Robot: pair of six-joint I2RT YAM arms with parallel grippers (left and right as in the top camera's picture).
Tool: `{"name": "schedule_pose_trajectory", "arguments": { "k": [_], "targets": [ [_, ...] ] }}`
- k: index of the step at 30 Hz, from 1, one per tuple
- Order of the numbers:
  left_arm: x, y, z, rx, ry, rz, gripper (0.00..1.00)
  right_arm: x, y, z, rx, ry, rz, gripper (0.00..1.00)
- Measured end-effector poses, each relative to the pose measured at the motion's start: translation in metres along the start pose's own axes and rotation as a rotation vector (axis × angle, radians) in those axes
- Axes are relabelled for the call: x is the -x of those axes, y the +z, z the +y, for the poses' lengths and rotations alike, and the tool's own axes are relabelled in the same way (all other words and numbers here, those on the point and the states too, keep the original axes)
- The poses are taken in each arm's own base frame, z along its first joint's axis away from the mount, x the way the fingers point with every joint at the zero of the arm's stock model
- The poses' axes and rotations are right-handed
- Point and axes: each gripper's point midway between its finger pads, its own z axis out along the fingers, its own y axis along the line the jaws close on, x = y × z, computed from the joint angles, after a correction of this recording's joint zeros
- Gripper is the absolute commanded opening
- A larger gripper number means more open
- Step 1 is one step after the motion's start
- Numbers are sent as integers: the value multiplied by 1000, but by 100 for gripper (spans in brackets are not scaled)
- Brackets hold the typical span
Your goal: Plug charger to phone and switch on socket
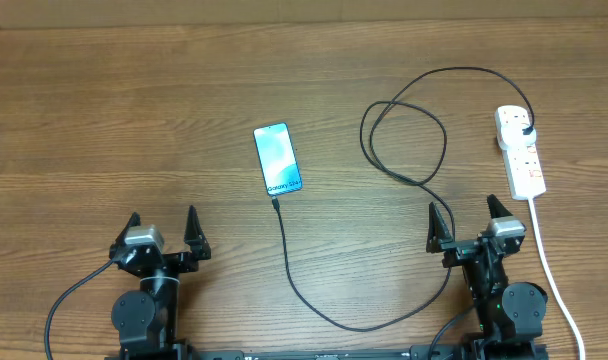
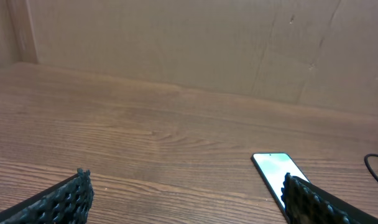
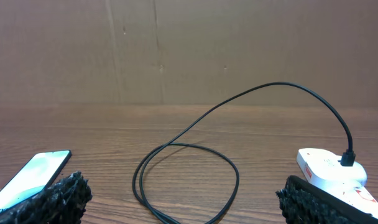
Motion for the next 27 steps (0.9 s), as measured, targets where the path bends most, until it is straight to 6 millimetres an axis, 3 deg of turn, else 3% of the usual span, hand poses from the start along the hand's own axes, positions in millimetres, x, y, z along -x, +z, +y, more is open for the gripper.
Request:
{"name": "schedule_pose_trajectory", "arguments": {
  "k": [10, 27],
  "targets": [
    [-1, 0, -4, -15, 1, 2, 99, 0, -1, -15, -86, 0, -3, 100],
    [-1, 0, -4, -15, 1, 2, 100, 0, -1, -16, -94, 0, -3, 100]
  ]
}}
